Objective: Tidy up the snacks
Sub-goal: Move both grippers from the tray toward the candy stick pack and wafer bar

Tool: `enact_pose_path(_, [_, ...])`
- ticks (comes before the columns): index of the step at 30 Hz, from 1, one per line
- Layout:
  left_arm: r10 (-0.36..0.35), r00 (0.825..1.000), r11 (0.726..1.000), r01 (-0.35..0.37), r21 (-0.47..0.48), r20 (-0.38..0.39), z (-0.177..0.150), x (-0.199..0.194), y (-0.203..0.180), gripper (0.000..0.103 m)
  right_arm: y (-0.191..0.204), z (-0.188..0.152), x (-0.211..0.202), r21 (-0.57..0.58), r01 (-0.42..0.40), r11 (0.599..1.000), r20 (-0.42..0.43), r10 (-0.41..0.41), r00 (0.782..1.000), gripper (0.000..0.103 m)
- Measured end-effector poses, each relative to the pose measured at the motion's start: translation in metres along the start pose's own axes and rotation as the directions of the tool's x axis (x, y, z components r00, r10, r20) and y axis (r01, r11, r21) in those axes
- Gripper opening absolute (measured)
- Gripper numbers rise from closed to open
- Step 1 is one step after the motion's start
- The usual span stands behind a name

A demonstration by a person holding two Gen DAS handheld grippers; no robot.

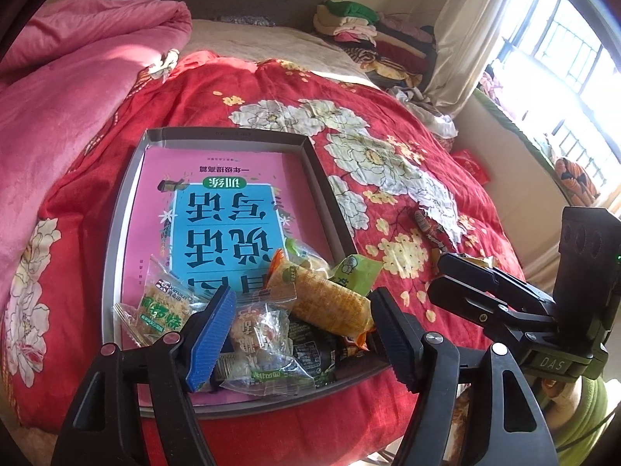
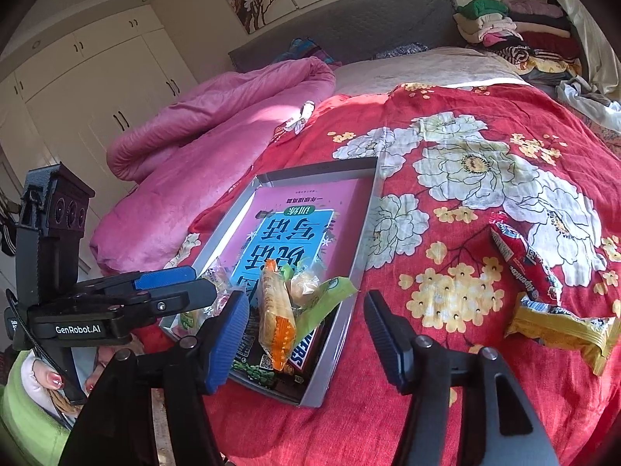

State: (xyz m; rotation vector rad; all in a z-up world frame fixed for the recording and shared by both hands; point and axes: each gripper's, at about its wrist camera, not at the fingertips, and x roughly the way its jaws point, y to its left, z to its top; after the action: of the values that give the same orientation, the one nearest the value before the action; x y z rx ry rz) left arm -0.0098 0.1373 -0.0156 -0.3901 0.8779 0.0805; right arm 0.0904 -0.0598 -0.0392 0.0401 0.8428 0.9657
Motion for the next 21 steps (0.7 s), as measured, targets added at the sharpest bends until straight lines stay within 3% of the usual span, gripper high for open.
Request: enact_pose_path(21, [-0.064,0.998,0.996,0.064,0.059,0.006,0.002,-0.002,-0.051,0.076,-0.041,-0.006,-0.049,0.089,0.101,0.991,0.087,-0.109,0.99,0.07])
